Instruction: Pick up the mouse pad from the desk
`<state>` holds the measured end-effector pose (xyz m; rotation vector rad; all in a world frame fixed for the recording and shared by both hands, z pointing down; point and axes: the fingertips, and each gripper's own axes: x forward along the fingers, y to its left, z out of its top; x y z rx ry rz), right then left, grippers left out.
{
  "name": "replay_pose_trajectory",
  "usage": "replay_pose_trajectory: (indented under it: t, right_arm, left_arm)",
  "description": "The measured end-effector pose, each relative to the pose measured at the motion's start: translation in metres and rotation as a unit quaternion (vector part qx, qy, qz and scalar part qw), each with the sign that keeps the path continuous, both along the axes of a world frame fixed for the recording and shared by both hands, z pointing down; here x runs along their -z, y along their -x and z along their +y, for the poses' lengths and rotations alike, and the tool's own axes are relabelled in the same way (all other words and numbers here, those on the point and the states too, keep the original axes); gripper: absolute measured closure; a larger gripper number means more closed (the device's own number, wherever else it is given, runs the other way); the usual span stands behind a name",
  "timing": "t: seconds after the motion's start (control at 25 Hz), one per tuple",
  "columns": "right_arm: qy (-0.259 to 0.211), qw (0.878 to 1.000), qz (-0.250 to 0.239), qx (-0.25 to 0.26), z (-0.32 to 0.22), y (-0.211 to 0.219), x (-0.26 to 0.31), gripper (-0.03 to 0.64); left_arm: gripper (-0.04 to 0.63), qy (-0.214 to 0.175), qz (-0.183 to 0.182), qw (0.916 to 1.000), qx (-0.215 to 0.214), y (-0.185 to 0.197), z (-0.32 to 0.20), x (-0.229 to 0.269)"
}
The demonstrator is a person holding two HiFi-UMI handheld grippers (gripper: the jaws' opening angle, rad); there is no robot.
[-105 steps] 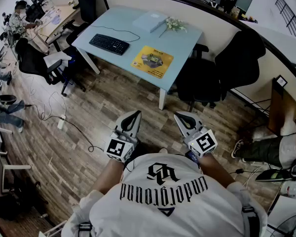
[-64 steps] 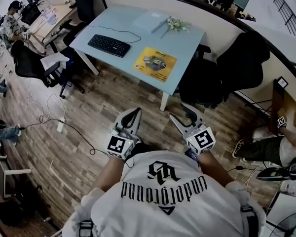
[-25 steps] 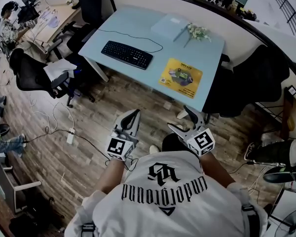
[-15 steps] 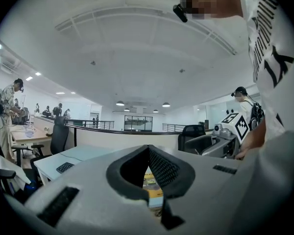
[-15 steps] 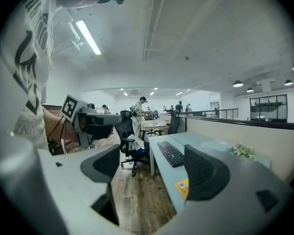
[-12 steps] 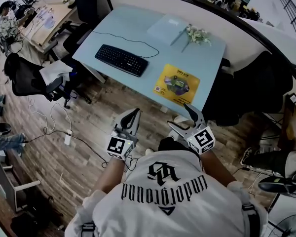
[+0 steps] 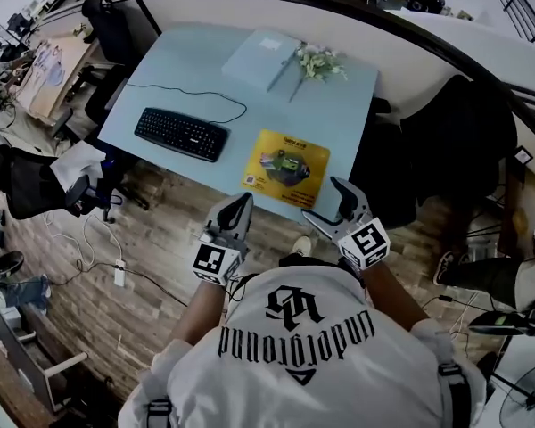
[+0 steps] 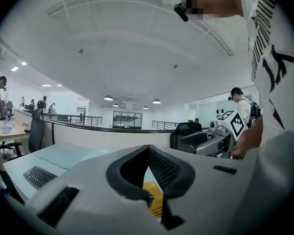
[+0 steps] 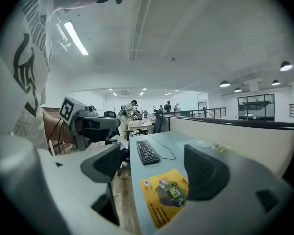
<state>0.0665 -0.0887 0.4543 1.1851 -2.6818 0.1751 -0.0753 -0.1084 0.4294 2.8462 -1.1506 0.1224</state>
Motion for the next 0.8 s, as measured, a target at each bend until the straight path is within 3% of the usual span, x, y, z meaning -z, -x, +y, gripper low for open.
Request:
replay_pose_trajectory:
  t: [0.32, 0.8]
  right_arm:
    - [0.002, 0.999, -0.015, -0.046, -0.012, -0.070, -0.006, 0.222]
    - [-0.006, 0.995, -0.015, -0.095, -0.018, -0.122, 0.002, 0.227]
  left_arm:
    - [0.588, -0.005, -0.011, 0.9983, -0.056, -0.079, -0.021, -0.003]
    - [0.588, -0.014, -0.016, 0.9915, -0.128, -0.147, -0.053, 0.004]
